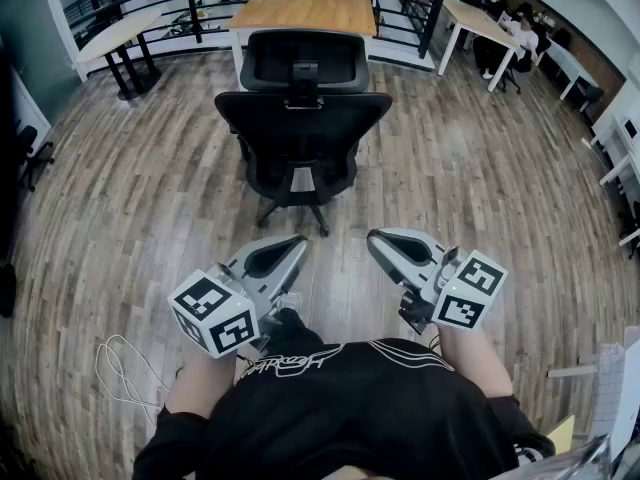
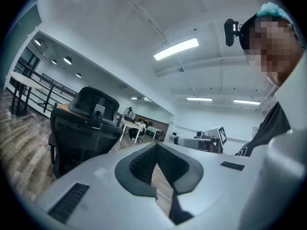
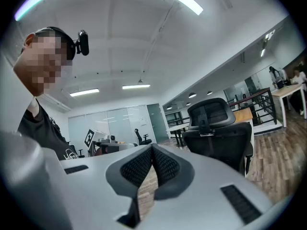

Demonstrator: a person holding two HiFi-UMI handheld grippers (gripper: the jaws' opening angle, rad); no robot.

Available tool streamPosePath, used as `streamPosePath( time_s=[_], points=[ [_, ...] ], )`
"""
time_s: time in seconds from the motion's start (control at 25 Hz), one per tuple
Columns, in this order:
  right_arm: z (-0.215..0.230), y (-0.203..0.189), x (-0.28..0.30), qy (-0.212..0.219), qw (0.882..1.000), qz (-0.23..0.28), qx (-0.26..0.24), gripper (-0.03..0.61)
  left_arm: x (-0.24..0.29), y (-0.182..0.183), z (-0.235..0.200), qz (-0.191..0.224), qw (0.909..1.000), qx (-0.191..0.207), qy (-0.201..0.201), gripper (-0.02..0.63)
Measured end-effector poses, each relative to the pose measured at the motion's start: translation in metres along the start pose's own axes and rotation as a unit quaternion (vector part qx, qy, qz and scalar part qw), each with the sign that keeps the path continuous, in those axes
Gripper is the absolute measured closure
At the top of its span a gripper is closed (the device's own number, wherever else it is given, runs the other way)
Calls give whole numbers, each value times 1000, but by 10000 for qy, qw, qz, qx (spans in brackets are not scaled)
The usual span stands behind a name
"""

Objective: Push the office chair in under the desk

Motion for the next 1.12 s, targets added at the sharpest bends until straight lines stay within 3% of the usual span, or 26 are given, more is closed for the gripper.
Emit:
streamPosePath(
  time_s=[0.56, 0.96, 1.04, 1.12],
  points=[
    [47, -2, 10, -507, 9982, 14, -324, 537, 26, -2, -37, -173, 9991, 323, 235, 606],
    [131, 20, 40, -1527, 9811, 121, -1179, 529, 57, 26, -123, -197, 9920, 991, 762, 603],
    [152, 22, 55, -1689, 9750, -1, -1446, 507, 63, 34, -148, -210, 9885, 1163, 945, 601],
    [173, 24, 70, -1761, 9713, -117, -1598, 442, 69, 39, -174, -258, 9858, 1266, 1069, 584]
  ],
)
Point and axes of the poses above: the fingertips, and each gripper's own axes: x forward along the fingers, z to its right, y out of its top, the point moved 5 cm from there along -x, backward along the fingers, and after that the axes turned 6 degrees about z, right-handed, at the moved point
